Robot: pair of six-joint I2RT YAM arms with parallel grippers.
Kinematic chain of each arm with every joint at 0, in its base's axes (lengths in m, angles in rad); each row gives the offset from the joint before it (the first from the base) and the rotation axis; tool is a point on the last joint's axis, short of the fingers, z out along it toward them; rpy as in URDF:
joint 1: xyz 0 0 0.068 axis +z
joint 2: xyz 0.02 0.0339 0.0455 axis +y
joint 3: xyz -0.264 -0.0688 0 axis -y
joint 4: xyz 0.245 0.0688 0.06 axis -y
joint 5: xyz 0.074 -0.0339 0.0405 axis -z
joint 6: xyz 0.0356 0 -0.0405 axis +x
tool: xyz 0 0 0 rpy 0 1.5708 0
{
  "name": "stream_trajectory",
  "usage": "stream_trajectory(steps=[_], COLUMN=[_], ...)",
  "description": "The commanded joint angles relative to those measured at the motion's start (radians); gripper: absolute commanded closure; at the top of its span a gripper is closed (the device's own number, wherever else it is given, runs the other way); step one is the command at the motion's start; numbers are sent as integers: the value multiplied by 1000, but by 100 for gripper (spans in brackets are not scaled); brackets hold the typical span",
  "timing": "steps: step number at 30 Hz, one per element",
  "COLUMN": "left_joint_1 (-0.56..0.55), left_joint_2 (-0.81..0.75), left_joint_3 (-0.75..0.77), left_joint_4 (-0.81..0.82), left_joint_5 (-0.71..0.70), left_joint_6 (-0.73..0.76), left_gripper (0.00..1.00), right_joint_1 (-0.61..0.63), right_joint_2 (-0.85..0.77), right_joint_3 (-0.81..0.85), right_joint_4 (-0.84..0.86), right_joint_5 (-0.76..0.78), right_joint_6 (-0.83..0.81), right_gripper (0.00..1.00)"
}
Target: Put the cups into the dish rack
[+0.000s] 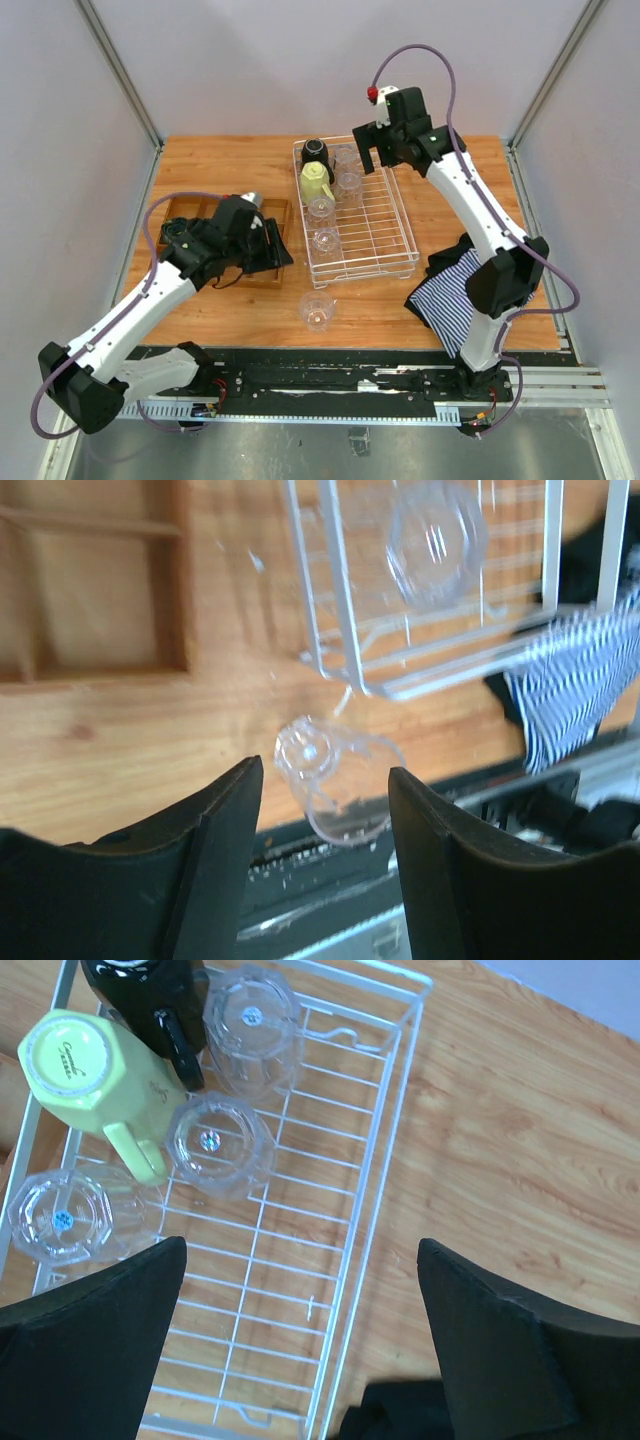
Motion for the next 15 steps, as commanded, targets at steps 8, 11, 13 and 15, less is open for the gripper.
stream_trajectory(steps=[8,11,13,15], left_joint_1=[-311,-325,-327,-327], left_joint_2=[-38,-43,-44,-42], left_joint_3=[-188,-229,-257,-271], left_joint_4=[81,93,110,127], left_joint_5=[-129,-136,-135,-137], left_joint_6=[-97,-98,-94,-90], left_gripper=[46,46,47,47], right_joint_1=[-28,-34,-38,-41], right_joint_2=[-333,-410,-453,-488], right_joint_3=[-331,-410,-448,-479], right_joint_4=[3,6,4,0], right_joint_5=[-18,-11,-7,-3], right_joint_6=[83,90,94,94], right_gripper=[1,1,1,1])
